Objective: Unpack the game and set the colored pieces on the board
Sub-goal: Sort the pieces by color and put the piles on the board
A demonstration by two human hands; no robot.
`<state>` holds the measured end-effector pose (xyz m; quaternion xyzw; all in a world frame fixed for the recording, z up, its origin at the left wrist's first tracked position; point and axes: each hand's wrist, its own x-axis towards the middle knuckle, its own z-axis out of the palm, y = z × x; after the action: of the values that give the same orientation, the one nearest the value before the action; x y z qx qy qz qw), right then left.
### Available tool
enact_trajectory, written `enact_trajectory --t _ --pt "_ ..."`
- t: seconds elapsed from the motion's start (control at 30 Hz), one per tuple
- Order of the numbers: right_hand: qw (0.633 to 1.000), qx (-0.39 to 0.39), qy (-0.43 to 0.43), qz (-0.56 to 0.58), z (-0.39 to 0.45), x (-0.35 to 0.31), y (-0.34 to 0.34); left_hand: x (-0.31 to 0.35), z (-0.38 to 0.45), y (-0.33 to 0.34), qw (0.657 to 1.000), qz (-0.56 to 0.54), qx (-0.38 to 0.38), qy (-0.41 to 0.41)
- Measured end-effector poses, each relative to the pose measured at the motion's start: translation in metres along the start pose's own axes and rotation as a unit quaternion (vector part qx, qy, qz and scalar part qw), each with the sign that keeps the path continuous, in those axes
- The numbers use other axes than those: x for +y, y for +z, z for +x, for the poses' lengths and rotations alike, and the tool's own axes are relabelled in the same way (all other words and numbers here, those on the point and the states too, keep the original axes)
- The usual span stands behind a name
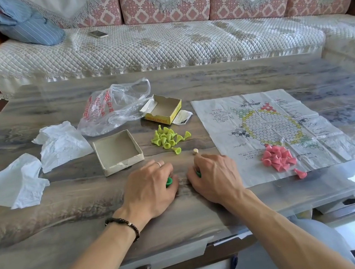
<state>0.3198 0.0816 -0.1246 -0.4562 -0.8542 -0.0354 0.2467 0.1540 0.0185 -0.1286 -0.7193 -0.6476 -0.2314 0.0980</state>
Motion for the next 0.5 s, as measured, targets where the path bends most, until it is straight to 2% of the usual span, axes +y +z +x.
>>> enact_trajectory --t 0.2,0.5 --pt "1.0 -0.001 0.007 -0.022 0.003 0.001 -0.0016 -0.0003 -0.0019 -0.0012 1.0 0.005 0.008 -0.006" --pt "1.0 0.013 -0.004 0.02 0.0057 0.0066 0.0022 0.0004 -0.0041 -0.0016 0.999 0.005 0.035 -0.021"
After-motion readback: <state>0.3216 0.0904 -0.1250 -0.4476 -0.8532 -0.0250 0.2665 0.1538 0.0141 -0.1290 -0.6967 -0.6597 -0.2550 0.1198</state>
